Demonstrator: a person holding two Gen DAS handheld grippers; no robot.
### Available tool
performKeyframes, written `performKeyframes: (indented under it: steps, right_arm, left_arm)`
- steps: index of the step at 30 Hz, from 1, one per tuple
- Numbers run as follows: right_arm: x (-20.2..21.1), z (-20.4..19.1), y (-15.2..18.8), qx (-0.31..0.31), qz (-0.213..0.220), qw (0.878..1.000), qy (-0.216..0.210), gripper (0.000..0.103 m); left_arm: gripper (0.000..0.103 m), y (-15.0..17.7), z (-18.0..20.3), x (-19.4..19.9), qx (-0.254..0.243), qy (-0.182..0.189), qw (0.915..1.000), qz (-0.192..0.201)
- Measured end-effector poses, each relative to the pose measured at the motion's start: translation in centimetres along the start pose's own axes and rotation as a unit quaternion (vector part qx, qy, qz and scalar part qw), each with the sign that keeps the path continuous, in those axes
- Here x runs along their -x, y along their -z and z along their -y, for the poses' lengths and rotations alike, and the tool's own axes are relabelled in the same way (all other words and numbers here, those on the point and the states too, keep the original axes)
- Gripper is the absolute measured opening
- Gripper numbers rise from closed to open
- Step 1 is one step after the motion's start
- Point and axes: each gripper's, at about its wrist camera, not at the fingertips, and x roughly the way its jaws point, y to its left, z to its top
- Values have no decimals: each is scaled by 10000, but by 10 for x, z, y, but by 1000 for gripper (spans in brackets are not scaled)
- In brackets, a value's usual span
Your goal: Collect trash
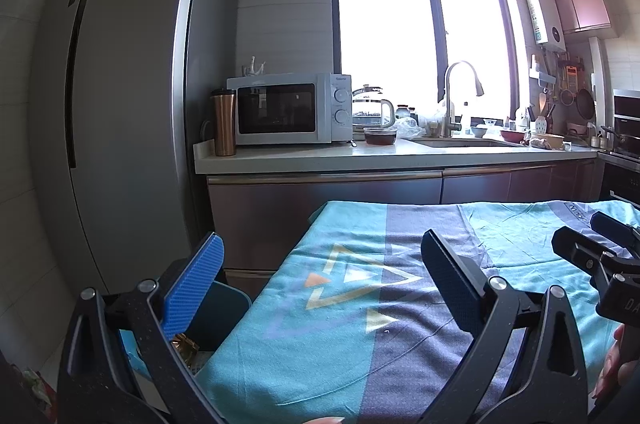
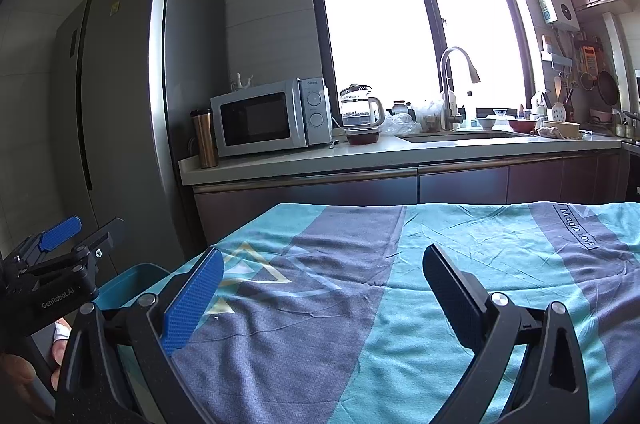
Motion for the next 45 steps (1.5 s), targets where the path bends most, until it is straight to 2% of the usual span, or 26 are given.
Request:
performKeyframes:
  steps: [45]
  right_arm:
    - [0, 1, 0, -42, -36, 10000, 28, 97]
  left_arm:
    - [97, 3, 2, -2, -13, -17, 10000, -24]
